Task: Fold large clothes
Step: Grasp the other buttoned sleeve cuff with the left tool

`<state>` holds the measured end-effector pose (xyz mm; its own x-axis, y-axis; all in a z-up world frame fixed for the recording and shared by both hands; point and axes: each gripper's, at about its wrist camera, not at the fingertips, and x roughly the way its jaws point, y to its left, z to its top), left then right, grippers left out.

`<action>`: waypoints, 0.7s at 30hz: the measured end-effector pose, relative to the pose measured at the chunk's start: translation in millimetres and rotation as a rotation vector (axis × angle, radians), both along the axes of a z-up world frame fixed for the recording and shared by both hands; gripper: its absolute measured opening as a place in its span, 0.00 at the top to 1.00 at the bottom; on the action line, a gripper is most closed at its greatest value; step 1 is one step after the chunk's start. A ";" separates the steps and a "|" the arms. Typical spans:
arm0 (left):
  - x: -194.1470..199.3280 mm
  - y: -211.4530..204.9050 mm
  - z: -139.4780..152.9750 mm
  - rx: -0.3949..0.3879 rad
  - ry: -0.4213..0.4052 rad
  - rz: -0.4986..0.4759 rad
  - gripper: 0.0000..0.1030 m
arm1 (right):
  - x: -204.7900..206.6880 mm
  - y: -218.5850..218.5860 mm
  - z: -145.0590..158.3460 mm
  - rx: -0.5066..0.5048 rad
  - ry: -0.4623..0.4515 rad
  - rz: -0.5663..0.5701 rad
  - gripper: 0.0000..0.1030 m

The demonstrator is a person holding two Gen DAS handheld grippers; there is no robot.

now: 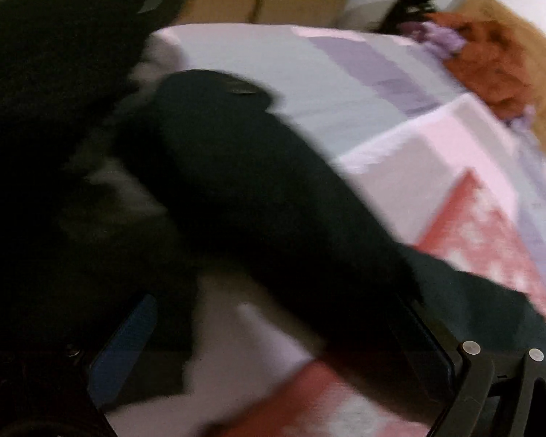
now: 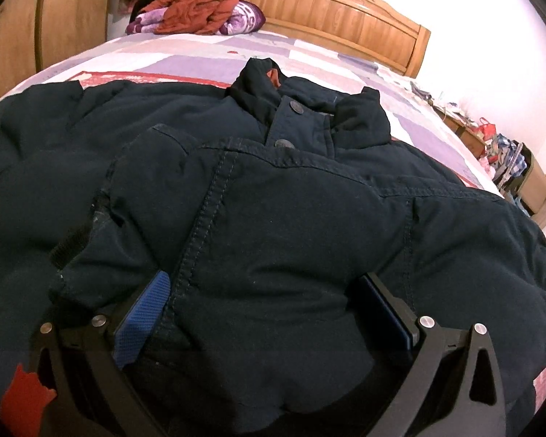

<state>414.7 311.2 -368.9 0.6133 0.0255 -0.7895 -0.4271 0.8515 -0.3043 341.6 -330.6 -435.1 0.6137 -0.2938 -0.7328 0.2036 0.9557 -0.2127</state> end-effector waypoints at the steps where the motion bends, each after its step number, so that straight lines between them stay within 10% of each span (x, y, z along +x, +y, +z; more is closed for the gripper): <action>1: 2.7 -6.7 0.4 -0.009 -0.015 -0.016 0.00 | -0.2 0.0 0.1 -0.002 0.006 -0.002 0.00; 10: 17.3 -21.2 4.5 -0.195 -0.075 0.027 0.00 | 0.3 -0.6 -0.5 -0.002 0.006 -0.002 0.00; 21: 40.5 -24.0 -23.5 -0.156 0.095 0.099 0.05 | 0.8 -1.4 -1.2 0.003 0.006 -0.002 0.00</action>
<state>455.2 287.3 -392.4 0.5369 -0.0455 -0.8424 -0.5393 0.7494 -0.3841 342.4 -332.0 -436.3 0.6089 -0.2934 -0.7370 0.2046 0.9557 -0.2114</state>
